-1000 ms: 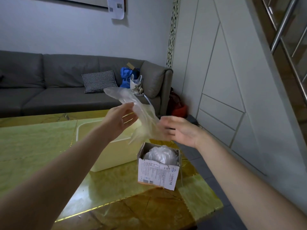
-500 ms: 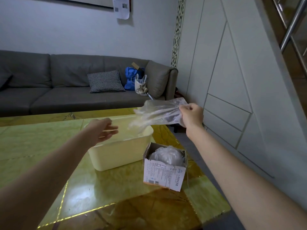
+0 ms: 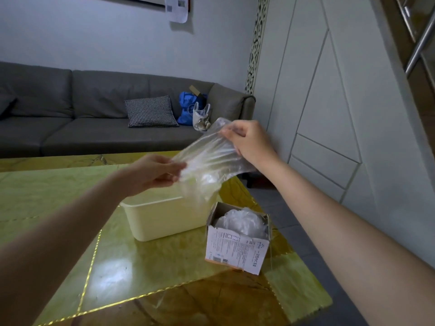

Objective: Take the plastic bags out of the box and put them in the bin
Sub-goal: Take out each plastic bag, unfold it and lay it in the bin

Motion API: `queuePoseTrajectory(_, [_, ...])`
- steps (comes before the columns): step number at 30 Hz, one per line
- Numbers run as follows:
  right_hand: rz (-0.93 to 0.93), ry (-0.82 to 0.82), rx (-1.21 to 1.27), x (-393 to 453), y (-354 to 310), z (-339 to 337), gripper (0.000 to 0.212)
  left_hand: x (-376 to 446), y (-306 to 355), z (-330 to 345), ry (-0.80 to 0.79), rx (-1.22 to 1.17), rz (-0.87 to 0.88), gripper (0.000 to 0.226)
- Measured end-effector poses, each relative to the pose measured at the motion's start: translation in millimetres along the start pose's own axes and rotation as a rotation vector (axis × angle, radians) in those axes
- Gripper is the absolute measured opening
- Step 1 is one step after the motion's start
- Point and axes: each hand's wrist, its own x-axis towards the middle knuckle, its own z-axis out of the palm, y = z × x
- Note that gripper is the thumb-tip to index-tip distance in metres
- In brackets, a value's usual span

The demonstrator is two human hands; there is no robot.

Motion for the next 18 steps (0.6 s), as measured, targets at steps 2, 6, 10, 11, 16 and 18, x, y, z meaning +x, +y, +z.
queuePoseTrajectory(2, [0.001,0.138,-0.027,12.0,9.3,15.7,0.025,4.9,-2.1,-21.2,0.217,0.045,0.034,0.014])
queuePoseTrajectory(6, [0.032,0.056,-0.177,34.1,25.4,66.9,0.026,28.0,-6.7,-67.7,0.597,0.341,0.073,0.020])
queuePoseTrajectory(10, [0.104,-0.166,-0.373,44.8,43.6,121.5,0.034,46.3,-17.4,-87.5,0.809,0.969,0.035,0.033])
queuePoseTrajectory(11, [0.096,-0.215,-0.418,45.1,50.0,131.5,0.031,47.8,-19.4,-82.8,0.759,0.990,0.148,0.031])
queuePoseTrajectory(16, [-0.063,-0.461,-0.734,43.4,68.4,158.4,0.024,59.7,-40.2,-53.8,-0.016,1.159,0.350,0.026])
queuePoseTrajectory(18, [-0.092,-0.542,-0.841,39.5,72.2,164.7,0.030,71.6,-53.9,-44.6,-0.194,1.336,0.068,0.032])
